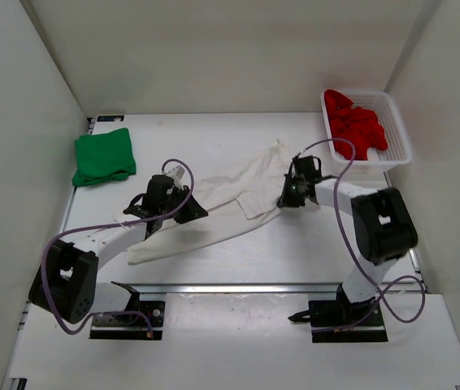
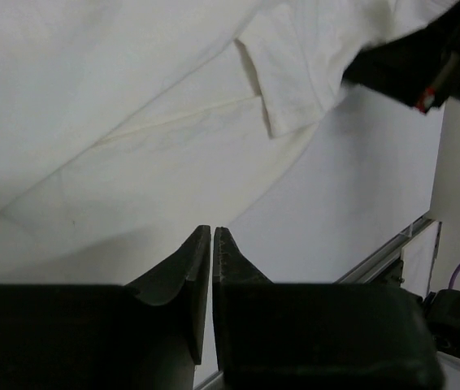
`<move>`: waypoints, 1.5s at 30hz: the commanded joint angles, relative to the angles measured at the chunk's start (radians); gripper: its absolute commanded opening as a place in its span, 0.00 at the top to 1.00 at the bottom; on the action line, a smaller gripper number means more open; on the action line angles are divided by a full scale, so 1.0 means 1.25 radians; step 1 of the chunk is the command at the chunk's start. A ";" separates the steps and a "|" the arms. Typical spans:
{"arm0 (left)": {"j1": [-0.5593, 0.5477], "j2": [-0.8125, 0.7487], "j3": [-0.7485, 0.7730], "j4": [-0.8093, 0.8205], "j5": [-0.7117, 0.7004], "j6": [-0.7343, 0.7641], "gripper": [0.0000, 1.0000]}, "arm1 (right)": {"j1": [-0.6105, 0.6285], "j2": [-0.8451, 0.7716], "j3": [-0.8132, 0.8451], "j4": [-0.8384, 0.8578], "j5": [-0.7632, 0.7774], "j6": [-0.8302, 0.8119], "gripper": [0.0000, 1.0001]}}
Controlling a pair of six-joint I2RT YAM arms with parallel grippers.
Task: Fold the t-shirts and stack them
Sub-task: Rotate the tshirt 90 degrees
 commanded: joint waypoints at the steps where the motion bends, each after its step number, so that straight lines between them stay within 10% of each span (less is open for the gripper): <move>1: 0.015 -0.029 0.010 -0.014 0.019 0.008 0.82 | -0.038 0.152 0.141 0.012 -0.082 0.016 1.00; 7: 0.058 -0.056 0.009 -0.024 0.061 -0.007 0.77 | -0.037 0.501 0.611 -0.126 -0.167 -0.006 1.00; 13: 0.023 -0.072 0.005 -0.056 0.042 0.000 0.67 | -0.050 0.869 1.541 -0.455 -0.188 -0.035 0.98; 19: 0.098 -0.081 -0.032 -0.029 0.068 -0.012 0.61 | 0.005 0.506 1.092 -0.467 -0.094 -0.136 0.83; 24: 0.166 -0.095 -0.063 -0.010 0.085 -0.023 0.61 | 0.071 0.081 0.447 -0.043 -0.095 -0.039 0.58; 29: 0.186 -0.111 -0.052 -0.031 0.070 -0.004 0.60 | 0.166 -0.020 0.057 0.250 -0.199 0.089 0.54; 41: 0.256 -0.177 -0.034 -0.090 0.033 0.028 0.58 | 0.388 0.235 0.162 0.343 -0.099 0.248 0.56; 45: 0.244 -0.157 -0.047 -0.080 0.039 0.030 0.59 | 0.382 0.295 0.220 0.289 -0.132 0.263 0.79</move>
